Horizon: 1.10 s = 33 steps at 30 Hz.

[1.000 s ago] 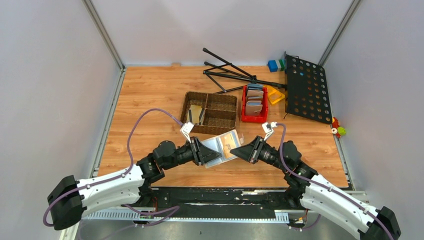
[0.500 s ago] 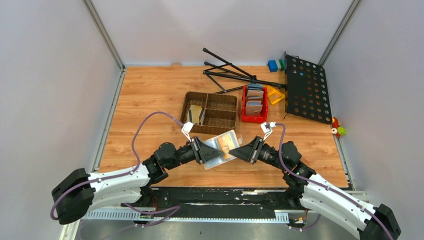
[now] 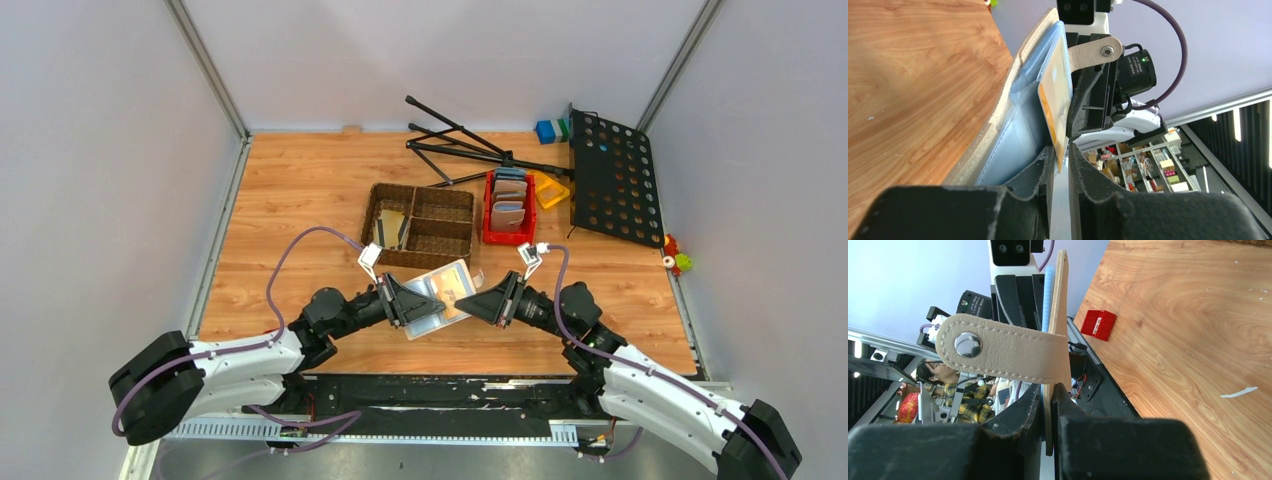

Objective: Take the credit cards out of the card holder
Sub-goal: Remove the credit card from the card holder.

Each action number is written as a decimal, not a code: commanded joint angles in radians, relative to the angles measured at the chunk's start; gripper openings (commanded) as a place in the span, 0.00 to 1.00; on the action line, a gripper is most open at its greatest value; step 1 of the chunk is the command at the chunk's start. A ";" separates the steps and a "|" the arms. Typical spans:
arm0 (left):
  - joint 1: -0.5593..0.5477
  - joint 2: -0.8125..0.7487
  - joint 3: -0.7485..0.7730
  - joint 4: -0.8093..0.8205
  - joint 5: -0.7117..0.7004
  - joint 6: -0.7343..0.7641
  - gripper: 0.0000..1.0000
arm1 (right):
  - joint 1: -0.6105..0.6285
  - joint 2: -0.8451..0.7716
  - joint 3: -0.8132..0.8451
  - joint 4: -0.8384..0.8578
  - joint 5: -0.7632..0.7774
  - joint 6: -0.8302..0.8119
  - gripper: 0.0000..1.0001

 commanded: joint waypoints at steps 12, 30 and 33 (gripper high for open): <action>0.001 -0.023 0.003 0.013 0.002 0.012 0.00 | 0.001 -0.041 0.009 0.025 -0.007 -0.014 0.42; 0.022 -0.116 -0.052 -0.049 -0.001 0.010 0.00 | 0.001 -0.166 -0.018 -0.106 0.106 0.008 0.08; 0.022 -0.121 -0.051 -0.061 -0.006 0.012 0.00 | 0.001 -0.157 -0.019 -0.099 0.097 0.010 0.03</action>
